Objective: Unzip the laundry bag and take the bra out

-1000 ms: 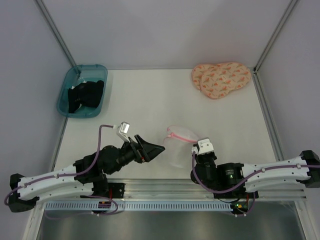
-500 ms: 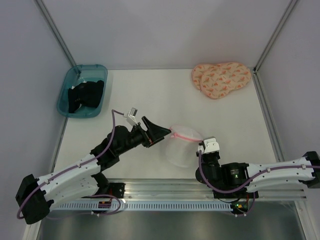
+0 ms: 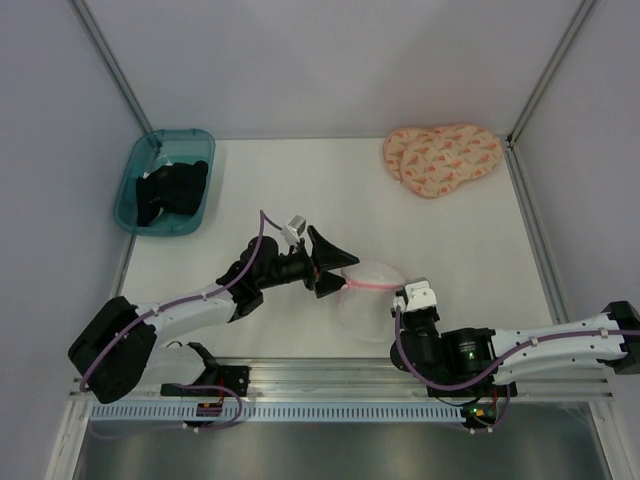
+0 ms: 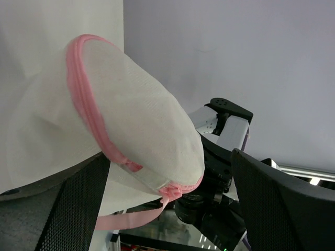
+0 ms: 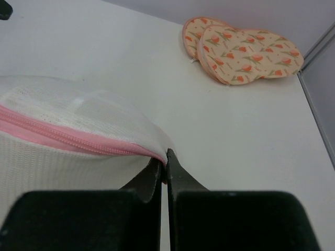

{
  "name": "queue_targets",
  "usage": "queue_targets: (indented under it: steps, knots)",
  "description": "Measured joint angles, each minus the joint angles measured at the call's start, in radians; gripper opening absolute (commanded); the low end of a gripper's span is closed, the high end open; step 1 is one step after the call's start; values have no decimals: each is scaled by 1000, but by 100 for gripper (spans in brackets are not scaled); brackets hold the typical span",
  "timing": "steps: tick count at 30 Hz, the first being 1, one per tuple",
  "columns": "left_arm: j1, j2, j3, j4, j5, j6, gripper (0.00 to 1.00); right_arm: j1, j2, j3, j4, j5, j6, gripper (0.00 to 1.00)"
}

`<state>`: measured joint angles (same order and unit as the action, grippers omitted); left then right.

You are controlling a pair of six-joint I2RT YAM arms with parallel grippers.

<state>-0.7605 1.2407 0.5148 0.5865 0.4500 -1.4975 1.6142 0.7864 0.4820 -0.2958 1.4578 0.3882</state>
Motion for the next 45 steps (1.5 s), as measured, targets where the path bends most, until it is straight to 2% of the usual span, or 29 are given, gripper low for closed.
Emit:
queue_targets:
  steps: [5,7,8,10,11,13,14,21,23,24,25,26,27,29,33,36,41,45]
  knots:
    - [6,19,0,47,77,-47,97,5,0,0,3,4,0,0]
    - [12,19,-2,66,87,-59,88,8,4,-2,6,5,0,0]
    - [14,21,-4,81,89,-66,78,11,8,-2,7,6,0,0]
    - [20,39,-5,121,99,-84,65,17,16,-2,9,7,0,0]
    - [21,55,-5,147,104,-93,50,19,19,-2,10,8,0,0]
    - [22,99,-6,204,114,-117,38,23,23,-2,11,9,0,0]
    - [23,120,-8,230,120,-126,29,25,24,-2,11,11,0,0]
    - [26,177,-17,326,137,-170,2,33,31,-3,-1,24,2,1]
    - [26,177,-17,340,137,-172,2,34,33,-3,-11,25,15,5]
    - [26,177,-17,343,137,-172,2,34,34,-3,-19,24,26,11]
    - [26,176,-17,343,137,-172,2,34,36,-2,-30,24,43,37]
    - [26,175,-18,341,136,-170,2,34,38,-1,-42,23,58,55]
    - [26,167,-18,325,135,-164,2,35,42,8,-68,21,85,68]
    - [25,131,-21,266,117,-122,2,38,52,39,-139,18,158,79]
    - [25,-34,-21,35,2,12,2,39,60,120,-243,0,254,82]
    - [24,-181,-23,-136,-120,105,2,40,54,151,-230,-40,264,79]
    - [-3,-349,-65,-324,-354,182,2,40,27,149,-66,-173,209,70]
    - [-56,-402,-154,-406,-525,183,2,40,57,148,92,-286,189,61]
